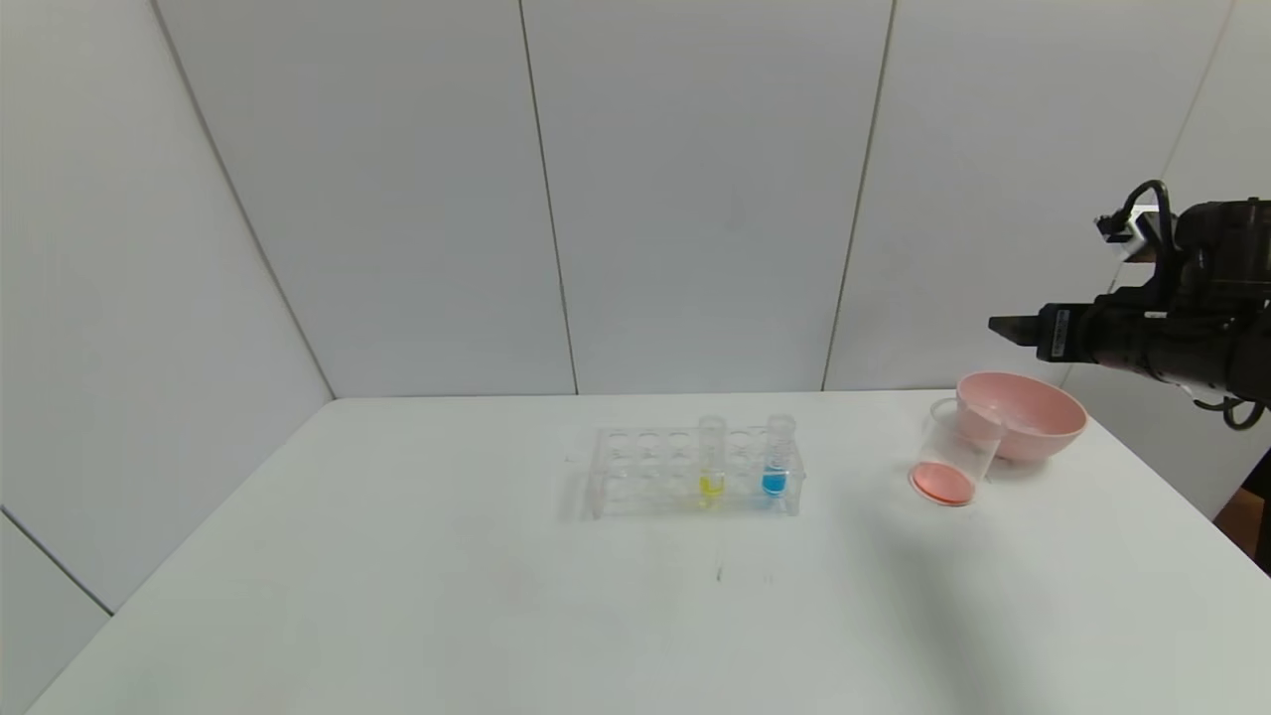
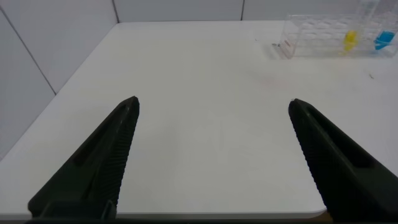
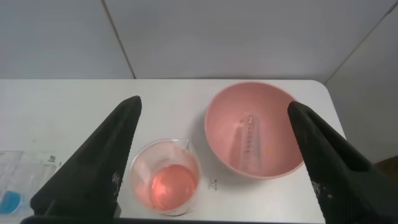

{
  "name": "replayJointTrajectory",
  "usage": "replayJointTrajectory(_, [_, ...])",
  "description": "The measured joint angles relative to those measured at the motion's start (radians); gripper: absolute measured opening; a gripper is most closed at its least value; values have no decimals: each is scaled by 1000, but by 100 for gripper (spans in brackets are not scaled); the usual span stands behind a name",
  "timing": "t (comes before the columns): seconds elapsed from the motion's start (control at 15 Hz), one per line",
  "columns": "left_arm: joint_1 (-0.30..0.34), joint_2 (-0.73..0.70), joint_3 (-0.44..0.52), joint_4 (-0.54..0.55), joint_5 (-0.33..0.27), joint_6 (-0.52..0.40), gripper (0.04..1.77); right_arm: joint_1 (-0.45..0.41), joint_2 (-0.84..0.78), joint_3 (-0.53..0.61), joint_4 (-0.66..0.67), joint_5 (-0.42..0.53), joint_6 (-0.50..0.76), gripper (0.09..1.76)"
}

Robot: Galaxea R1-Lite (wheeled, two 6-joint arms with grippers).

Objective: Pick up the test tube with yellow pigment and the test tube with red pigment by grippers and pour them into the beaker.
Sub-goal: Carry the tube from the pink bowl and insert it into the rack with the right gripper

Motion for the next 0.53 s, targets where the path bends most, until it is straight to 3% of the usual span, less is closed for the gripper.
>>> replayJointTrajectory(0.53, [0,0,0,0,0,0,172,454,-189,208,13,-387,144,170])
